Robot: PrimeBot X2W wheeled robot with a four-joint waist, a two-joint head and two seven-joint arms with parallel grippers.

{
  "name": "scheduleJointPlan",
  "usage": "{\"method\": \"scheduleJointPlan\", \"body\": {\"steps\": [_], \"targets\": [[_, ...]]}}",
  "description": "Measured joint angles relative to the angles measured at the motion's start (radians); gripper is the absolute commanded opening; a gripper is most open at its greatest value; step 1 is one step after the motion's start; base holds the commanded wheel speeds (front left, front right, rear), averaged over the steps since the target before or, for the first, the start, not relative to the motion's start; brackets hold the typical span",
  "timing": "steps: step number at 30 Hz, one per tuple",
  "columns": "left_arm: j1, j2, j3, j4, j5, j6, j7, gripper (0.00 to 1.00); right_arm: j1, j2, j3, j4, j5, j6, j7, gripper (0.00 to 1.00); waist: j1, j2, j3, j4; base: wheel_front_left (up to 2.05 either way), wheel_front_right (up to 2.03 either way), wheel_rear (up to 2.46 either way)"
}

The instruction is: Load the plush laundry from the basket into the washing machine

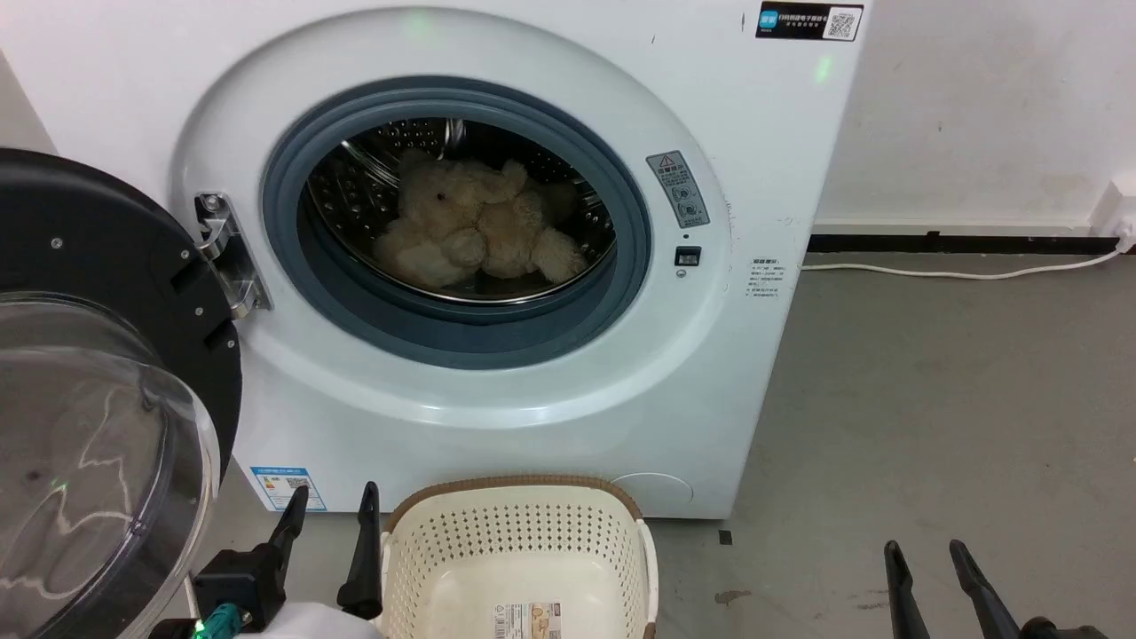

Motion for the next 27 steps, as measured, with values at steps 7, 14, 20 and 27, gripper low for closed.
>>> {"method": "scheduleJointPlan", "body": {"steps": [7, 14, 20, 27], "targets": [[0.000, 0.000, 0.000, 0.000, -0.009, 0.001, 0.000, 0.00, 0.000, 0.000, 0.002, 0.001, 0.000, 0.000, 0.000, 0.00, 0.0000, 0.0000, 0.003, 0.000, 0.00, 0.00, 0.00], [0.000, -0.002, 0.000, 0.001, -0.004, 0.000, 0.000, 0.00, -0.001, 0.000, 0.002, 0.000, 0.000, 0.000, 0.006, 0.00, 0.0001, 0.0000, 0.005, 0.001, 0.00, 0.00, 0.00], [0.000, -0.013, 0.014, 0.001, 0.013, -0.008, 0.008, 0.00, -0.002, 0.000, 0.002, 0.000, -0.008, 0.000, 0.018, 0.00, 0.0001, 0.0000, 0.008, 0.003, 0.00, 0.00, 0.00], [0.000, -0.029, 0.027, -0.001, 0.037, -0.017, 0.018, 0.00, -0.011, 0.000, 0.003, -0.002, -0.021, 0.000, 0.029, 0.00, 0.0000, 0.0000, 0.011, 0.005, 0.00, 0.00, 0.00]]}}
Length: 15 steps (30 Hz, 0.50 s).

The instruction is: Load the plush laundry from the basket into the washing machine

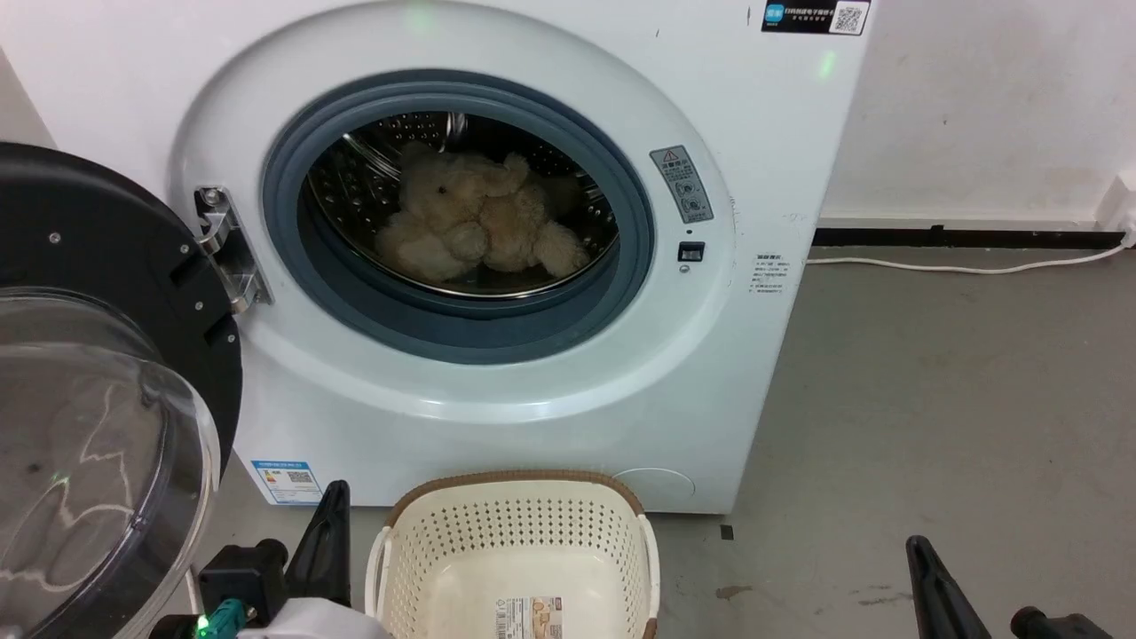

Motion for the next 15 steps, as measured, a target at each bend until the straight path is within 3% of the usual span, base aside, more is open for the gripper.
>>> {"method": "scheduleJointPlan", "body": {"steps": [15], "targets": [[-0.001, -0.029, 0.032, -0.005, 0.053, -0.023, 0.021, 0.00, -0.024, 0.000, 0.002, -0.004, -0.026, 0.000, 0.034, 0.00, 0.0000, 0.0000, 0.007, 0.005, 0.00, 0.00, 0.00]]}}
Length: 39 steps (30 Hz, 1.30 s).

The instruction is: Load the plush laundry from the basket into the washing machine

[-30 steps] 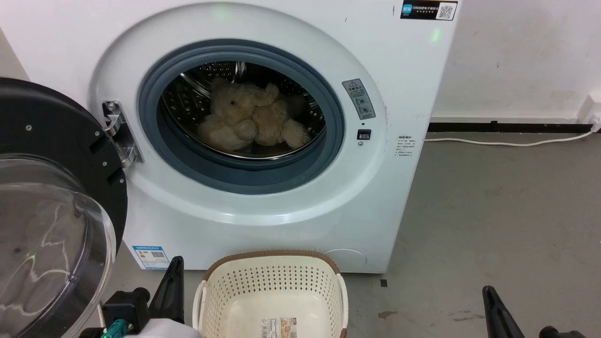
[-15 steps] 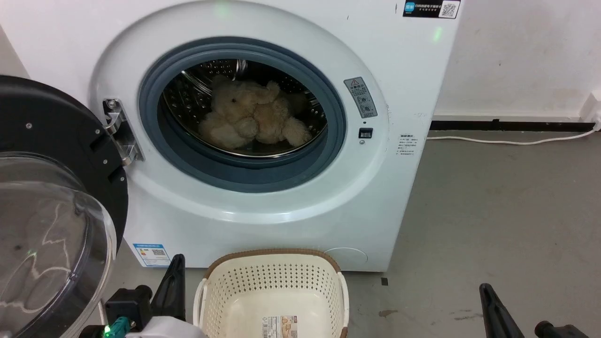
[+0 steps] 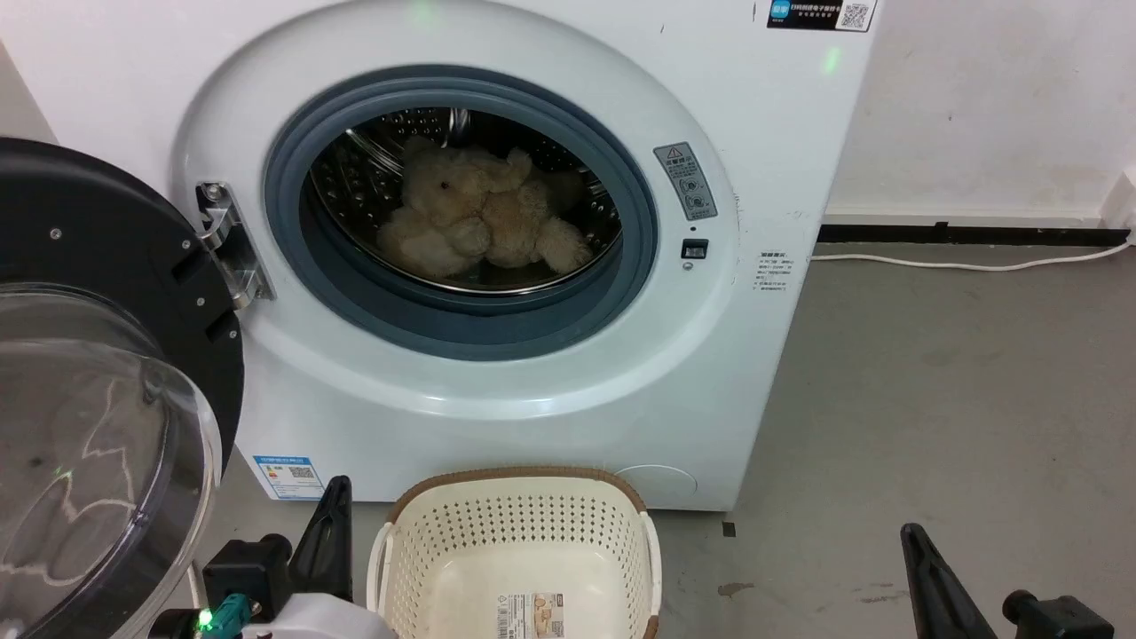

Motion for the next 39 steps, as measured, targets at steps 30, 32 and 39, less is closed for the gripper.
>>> {"method": "scheduleJointPlan", "body": {"steps": [30, 32, 39], "targets": [[-0.003, -0.058, 0.064, -0.014, 0.102, -0.040, 0.040, 0.00, -0.043, 0.000, 0.003, -0.014, -0.052, 0.000, 0.062, 0.00, 0.0000, 0.0000, 0.014, 0.009, 0.00, 0.00, 0.00], [-0.006, -0.061, 0.067, -0.015, 0.109, -0.047, 0.047, 0.00, -0.050, 0.000, 0.003, -0.014, -0.053, 0.000, 0.063, 0.00, 0.0000, 0.0000, 0.015, 0.010, 0.00, 0.00, 0.00], [-0.010, -0.072, 0.084, -0.018, 0.133, -0.056, 0.056, 0.00, -0.061, 0.000, 0.005, -0.018, -0.069, 0.000, 0.079, 0.00, 0.0000, 0.0000, 0.018, 0.012, 0.00, 0.00, 0.00]]}}
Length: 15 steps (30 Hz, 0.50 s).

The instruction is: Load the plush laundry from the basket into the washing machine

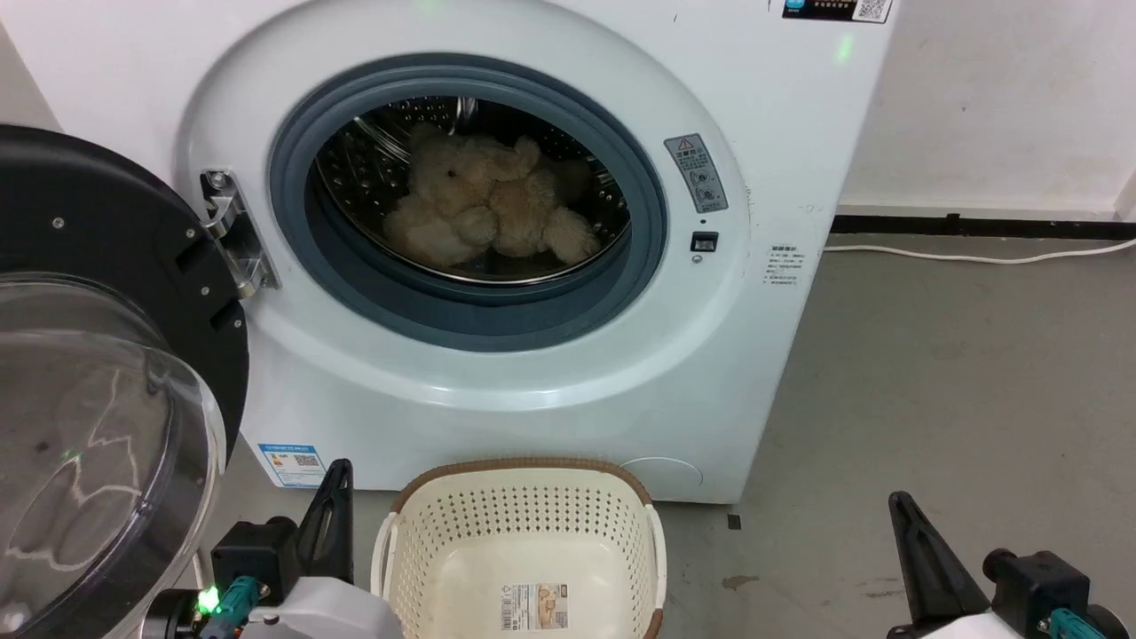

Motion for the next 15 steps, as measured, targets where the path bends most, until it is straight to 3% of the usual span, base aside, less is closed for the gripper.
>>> {"method": "scheduleJointPlan", "body": {"steps": [15], "targets": [[-0.002, -0.028, 0.031, -0.007, 0.052, -0.018, 0.019, 0.00, -0.026, 0.000, 0.002, -0.006, -0.027, 0.000, 0.029, 0.00, 0.0000, 0.0000, 0.007, 0.005, 0.00, 0.00, 0.00]]}}
